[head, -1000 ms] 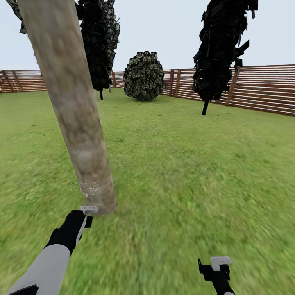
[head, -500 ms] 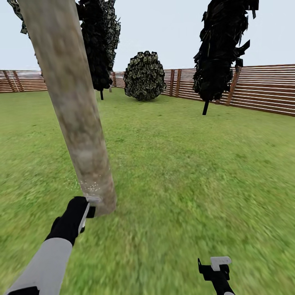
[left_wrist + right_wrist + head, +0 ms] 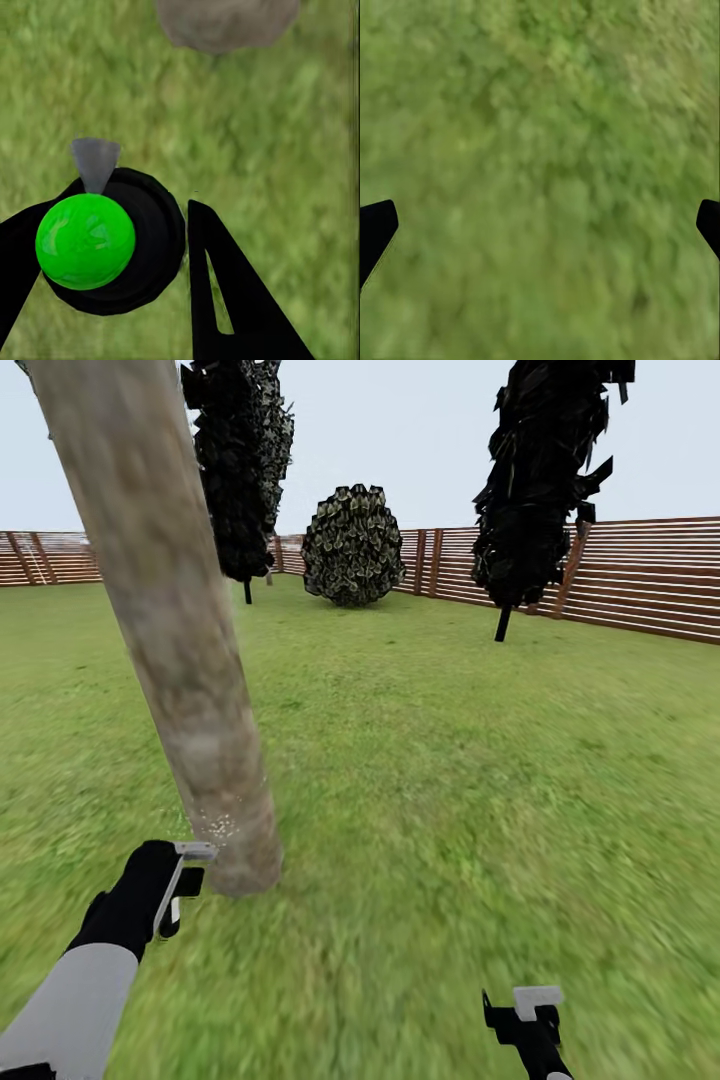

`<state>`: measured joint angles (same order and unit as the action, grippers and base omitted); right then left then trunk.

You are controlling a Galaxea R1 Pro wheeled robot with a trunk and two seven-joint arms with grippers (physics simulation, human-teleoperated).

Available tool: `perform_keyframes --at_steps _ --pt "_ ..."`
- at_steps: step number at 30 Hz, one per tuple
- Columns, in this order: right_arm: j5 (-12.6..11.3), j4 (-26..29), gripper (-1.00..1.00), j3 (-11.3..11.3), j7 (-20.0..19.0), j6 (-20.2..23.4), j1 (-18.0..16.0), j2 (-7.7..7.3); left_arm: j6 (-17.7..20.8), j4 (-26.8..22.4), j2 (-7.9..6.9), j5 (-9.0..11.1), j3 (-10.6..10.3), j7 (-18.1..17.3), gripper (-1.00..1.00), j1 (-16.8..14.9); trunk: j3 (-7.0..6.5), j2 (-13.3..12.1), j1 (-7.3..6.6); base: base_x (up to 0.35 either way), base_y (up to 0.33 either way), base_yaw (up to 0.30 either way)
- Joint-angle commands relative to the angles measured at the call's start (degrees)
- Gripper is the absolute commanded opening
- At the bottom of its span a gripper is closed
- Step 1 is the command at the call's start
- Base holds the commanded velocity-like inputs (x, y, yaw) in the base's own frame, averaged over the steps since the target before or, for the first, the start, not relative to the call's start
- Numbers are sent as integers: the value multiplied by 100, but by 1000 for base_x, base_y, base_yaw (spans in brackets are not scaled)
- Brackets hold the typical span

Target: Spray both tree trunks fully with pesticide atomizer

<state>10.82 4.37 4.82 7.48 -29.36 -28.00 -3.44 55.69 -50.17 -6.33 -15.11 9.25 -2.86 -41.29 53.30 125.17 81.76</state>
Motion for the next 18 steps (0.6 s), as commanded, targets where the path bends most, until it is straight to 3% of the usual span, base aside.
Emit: perform_keyframes --at_steps 1,7,14,18 --pt "61 -6 100 46 17 -18 -4 1 20 -7 16 -52 7 -30 -100 -9 5 2 2 331 0 0" --pt "61 -11 100 46 25 -18 -4 1 20 -20 210 -54 7 -22 -100 -19 5 2 2 165 -116 0" --pt "61 -15 100 46 22 -18 -4 1 151 -183 229 -67 -5 -21 -100 -52 5 2 2 -174 -231 0" --pt "61 -13 100 46 24 -18 -4 6 173 -186 222 -83 3 -16 -100 -63 5 2 2 -19 -263 98"
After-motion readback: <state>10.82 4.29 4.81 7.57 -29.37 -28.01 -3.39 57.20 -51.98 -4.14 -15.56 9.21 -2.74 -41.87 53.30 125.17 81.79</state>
